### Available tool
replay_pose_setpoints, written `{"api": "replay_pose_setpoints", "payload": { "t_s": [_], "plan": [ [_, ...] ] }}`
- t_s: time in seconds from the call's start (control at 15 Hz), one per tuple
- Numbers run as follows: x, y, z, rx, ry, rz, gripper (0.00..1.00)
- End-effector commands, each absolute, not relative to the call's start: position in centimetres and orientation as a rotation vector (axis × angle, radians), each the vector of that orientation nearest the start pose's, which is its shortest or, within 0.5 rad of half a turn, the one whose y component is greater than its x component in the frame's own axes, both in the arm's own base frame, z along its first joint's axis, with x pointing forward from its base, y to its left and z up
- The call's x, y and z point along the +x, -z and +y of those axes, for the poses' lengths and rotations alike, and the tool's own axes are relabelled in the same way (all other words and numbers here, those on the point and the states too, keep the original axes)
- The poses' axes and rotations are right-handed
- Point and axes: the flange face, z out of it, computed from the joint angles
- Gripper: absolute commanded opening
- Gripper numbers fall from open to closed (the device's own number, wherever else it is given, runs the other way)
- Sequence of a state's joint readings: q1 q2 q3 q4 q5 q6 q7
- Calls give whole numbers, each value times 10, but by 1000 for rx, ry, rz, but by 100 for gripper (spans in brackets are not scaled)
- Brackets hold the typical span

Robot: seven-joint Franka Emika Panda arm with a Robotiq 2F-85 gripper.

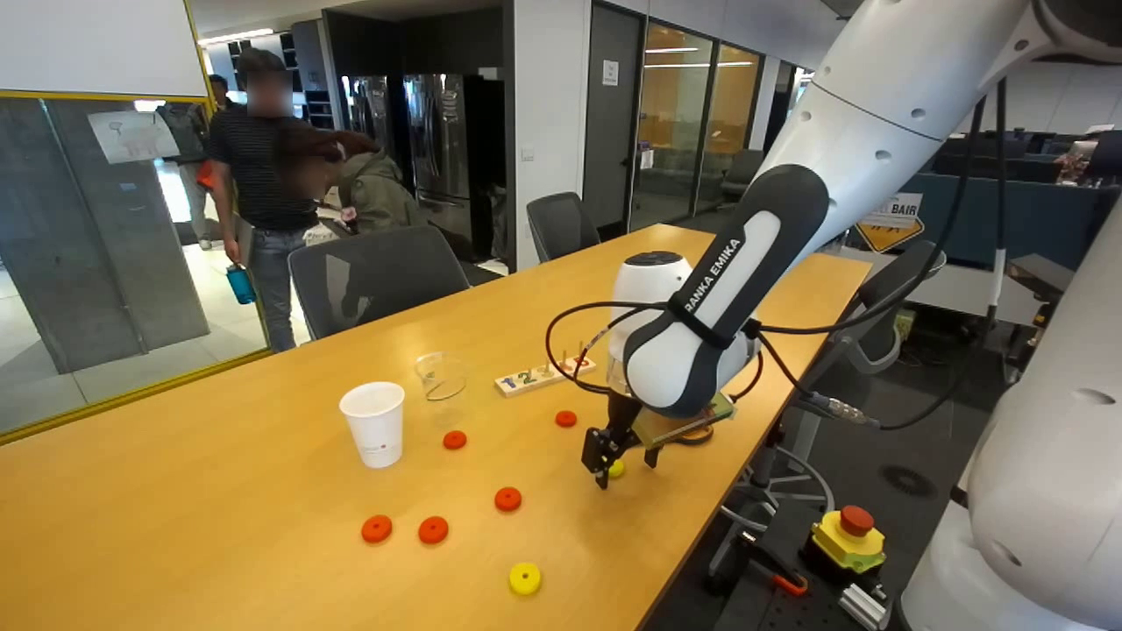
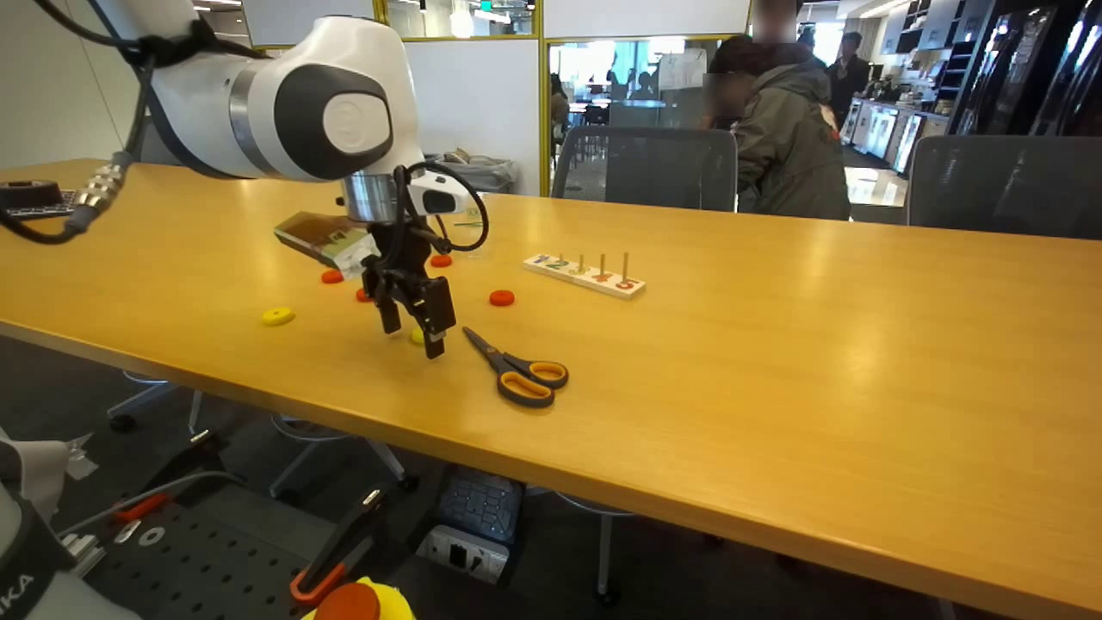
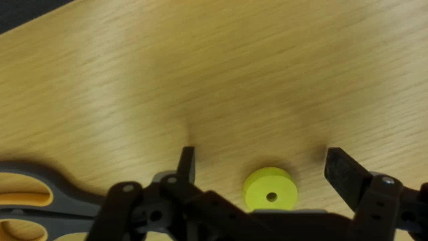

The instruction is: Put one yellow block in the clear cup then put the orange blocks in the white cup, then put the last yellow block in the clear cup

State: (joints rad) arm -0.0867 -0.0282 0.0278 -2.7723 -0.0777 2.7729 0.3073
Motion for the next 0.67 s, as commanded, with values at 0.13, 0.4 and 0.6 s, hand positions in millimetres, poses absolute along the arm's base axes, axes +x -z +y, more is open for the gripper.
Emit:
{"api": "replay_pose_setpoints", "payload": {
  "t_s": [0.13, 0.4, 0.6],
  "plan": [
    [393, -225, -12, -3114, 86, 405, 100],
    [394, -229, -5, -3120, 90, 374, 100],
    [400, -230, -7, -3120, 92, 367, 100]
  ]
}}
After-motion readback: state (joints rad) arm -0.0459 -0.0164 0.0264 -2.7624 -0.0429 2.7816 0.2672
